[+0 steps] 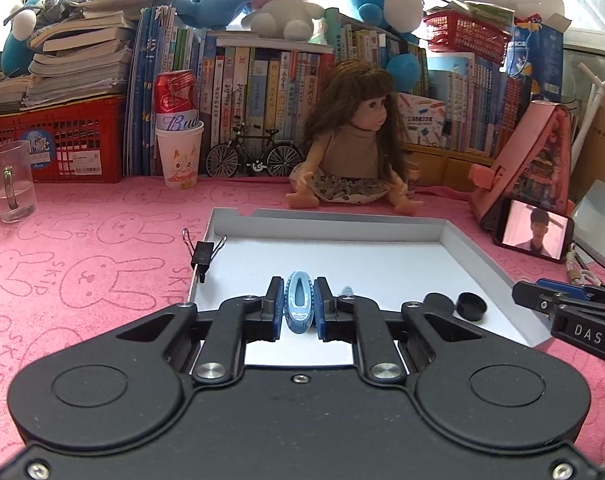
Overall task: Organize rigid objects
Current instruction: 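Carry the blue clip with the left gripper while the right carries the clear lid over the tray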
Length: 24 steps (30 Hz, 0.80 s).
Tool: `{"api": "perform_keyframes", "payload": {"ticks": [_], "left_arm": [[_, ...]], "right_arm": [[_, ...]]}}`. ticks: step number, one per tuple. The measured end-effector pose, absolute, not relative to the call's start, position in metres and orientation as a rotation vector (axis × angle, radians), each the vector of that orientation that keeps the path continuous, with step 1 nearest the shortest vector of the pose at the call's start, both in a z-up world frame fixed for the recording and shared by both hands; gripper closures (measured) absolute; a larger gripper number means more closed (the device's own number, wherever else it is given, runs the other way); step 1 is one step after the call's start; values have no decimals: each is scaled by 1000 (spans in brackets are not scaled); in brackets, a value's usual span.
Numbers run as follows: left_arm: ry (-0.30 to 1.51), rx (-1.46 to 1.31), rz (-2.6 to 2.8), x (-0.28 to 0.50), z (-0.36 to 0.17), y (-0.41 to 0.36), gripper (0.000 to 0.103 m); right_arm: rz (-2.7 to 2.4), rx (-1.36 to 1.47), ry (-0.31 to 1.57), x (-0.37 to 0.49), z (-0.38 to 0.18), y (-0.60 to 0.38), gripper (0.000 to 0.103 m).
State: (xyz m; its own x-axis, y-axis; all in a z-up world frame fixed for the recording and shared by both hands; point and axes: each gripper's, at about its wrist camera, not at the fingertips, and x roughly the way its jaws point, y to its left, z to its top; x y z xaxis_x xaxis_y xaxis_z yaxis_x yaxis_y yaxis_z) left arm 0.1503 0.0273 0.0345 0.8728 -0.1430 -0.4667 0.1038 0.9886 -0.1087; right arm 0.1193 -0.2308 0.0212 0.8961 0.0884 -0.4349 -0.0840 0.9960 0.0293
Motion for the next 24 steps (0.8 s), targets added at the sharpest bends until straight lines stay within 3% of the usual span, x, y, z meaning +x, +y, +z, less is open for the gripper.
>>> {"api": "perform_keyframes", "payload": {"ticks": [24], "left_arm": [[572,-126,-83,191,7,35,88]], "right_arm": [[81,9,502,153,4,-228,69]]}}
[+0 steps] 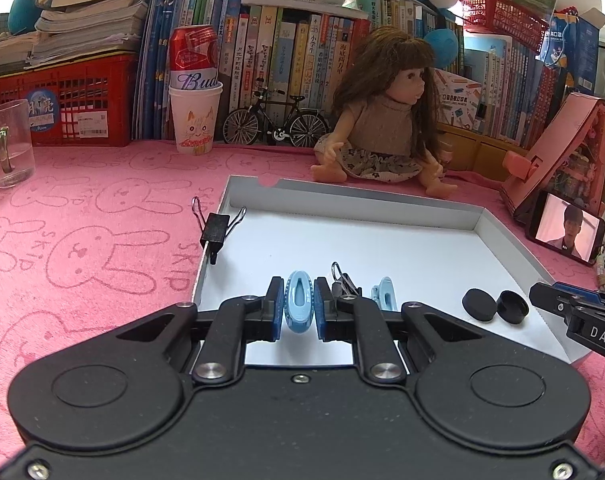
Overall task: Organize rigid objects
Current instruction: 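Carry the blue clip with the left gripper while the right carries the clear lid over the tray, then open the left gripper to drop the blue clip while the right releases the clear lid in the tray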
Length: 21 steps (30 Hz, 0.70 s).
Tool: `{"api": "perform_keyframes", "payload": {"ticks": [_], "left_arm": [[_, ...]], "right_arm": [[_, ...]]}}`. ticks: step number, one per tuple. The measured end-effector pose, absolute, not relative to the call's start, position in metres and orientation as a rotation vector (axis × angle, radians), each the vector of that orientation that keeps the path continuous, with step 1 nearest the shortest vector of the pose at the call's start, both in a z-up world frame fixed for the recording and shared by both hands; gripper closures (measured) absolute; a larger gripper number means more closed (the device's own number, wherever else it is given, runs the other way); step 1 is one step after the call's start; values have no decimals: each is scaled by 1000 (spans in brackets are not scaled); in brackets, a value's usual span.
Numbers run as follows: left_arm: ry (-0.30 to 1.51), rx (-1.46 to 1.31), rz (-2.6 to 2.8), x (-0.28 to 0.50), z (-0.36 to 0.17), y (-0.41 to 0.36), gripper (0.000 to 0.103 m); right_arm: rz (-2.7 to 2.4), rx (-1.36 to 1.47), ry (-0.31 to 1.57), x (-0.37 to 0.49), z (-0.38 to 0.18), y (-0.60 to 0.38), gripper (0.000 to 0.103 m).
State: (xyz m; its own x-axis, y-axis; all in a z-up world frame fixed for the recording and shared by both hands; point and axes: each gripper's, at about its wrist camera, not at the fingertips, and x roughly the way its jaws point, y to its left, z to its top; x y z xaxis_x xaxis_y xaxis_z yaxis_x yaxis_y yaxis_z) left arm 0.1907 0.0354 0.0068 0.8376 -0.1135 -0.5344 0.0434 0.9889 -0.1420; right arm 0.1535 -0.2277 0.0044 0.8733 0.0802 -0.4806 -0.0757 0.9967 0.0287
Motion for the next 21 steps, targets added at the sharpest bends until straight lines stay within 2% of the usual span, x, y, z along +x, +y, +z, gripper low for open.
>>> {"api": "perform_keyframes", "payload": {"ticks": [21], "left_arm": [[601,-119,-81,198,-2,30,87]], "right_arm": [[91,6,558,167,-3,-224,68]]}}
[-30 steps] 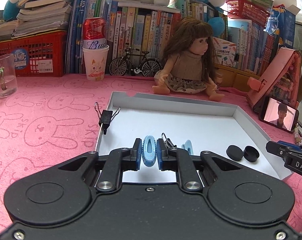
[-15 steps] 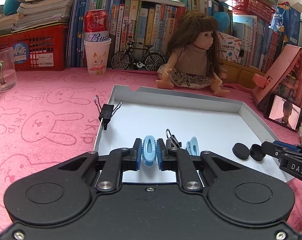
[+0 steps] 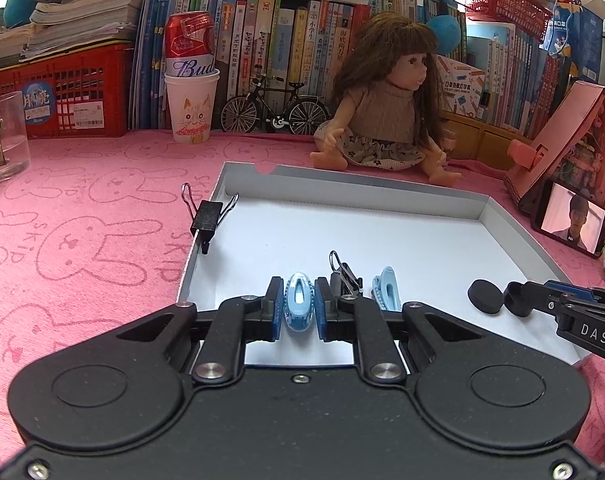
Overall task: Organize rigid objects
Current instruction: 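Open the left gripper to drop the blue clip while the right releases the clear lid in the tray, then withdraw both grippers, moving the left toward the red marker while the right moves toward the brown nut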
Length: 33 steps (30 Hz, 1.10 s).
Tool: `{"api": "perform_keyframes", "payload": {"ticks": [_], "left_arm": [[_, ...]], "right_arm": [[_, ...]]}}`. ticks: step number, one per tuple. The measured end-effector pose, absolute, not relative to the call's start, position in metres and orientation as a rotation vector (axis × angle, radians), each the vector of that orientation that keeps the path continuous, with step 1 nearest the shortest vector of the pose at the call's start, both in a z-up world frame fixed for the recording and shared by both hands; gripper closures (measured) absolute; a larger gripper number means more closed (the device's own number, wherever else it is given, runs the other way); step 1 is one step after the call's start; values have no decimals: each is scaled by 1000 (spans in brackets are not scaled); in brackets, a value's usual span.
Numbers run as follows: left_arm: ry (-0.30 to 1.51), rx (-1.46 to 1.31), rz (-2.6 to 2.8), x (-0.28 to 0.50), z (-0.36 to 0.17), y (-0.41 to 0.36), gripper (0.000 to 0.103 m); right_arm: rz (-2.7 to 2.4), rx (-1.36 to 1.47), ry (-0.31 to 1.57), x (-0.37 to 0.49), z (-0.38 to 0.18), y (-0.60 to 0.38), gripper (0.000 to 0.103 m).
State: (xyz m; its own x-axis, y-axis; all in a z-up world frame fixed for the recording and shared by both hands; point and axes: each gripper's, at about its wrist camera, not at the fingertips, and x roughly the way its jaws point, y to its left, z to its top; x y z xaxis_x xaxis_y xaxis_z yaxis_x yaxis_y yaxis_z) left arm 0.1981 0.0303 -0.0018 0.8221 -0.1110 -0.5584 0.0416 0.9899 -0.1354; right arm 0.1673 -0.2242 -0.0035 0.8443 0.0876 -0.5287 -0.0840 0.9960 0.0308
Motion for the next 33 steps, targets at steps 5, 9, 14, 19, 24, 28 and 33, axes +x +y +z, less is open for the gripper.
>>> {"api": "perform_keyframes", "payload": {"ticks": [5,9,14,19,24,28,33], "left_arm": [[595,-116,-91,196,-1,29,82],[584,-120,-112,190,3,28,67],[577,-106,-112,181,9,25,51],[561,-109,-132,170,16,26,43],[537,-112,-156,157,25,27,30],[523,-110,-176,146,31,27,24],[511,-116,-197,132,36,28,21]], "right_arm": [[90,10,554,166,-2,-224,63],[86,13,553,164,-1,-225,48],[95,19,548,160,3,-228,38],[109,24,528,151,9,-229,30],[126,15,499,139,16,-228,22],[149,5,479,130,21,-226,16],[162,8,467,118,25,-226,14]]}}
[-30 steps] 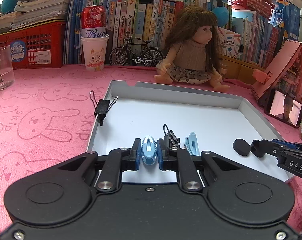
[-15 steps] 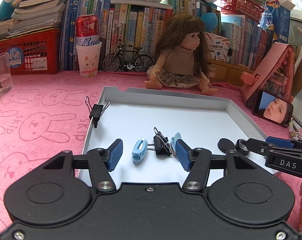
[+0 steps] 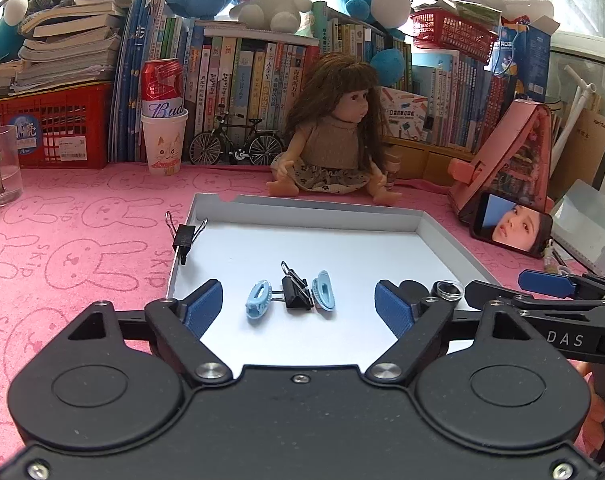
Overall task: Organize rigid objects
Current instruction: 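Withdraw both grippers, moving the left toward the red marker while the right moves toward the brown nut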
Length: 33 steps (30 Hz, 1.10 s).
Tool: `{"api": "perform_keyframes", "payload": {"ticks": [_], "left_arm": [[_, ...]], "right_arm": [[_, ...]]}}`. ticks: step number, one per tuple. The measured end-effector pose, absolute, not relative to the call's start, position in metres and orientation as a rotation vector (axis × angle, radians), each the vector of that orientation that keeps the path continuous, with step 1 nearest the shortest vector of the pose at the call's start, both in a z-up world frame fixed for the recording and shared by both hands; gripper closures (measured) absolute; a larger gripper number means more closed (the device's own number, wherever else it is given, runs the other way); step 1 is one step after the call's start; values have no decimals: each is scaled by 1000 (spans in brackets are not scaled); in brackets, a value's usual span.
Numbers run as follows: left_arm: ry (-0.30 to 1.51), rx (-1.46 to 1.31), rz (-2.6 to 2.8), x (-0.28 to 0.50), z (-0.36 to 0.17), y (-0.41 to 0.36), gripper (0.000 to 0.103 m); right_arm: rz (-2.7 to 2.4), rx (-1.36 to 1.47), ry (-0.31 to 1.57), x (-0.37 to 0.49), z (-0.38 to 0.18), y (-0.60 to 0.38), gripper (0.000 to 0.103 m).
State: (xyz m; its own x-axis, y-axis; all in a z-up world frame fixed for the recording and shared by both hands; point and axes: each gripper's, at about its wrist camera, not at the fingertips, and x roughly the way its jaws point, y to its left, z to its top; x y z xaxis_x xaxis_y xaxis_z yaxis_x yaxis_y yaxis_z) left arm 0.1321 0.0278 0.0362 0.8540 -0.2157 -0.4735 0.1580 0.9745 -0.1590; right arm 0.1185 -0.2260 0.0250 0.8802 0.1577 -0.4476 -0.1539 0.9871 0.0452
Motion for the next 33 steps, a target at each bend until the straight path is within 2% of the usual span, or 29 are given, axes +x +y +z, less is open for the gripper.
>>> {"api": "perform_keyframes", "payload": {"ticks": [10,33], "left_arm": [[520,-128,-219,98,37,34,20],[599,-127,-180,36,5,42,21]], "right_arm": [[199,-6,432,83,23,-232,10],[204,-63,480,43,-9,-233,9]]}}
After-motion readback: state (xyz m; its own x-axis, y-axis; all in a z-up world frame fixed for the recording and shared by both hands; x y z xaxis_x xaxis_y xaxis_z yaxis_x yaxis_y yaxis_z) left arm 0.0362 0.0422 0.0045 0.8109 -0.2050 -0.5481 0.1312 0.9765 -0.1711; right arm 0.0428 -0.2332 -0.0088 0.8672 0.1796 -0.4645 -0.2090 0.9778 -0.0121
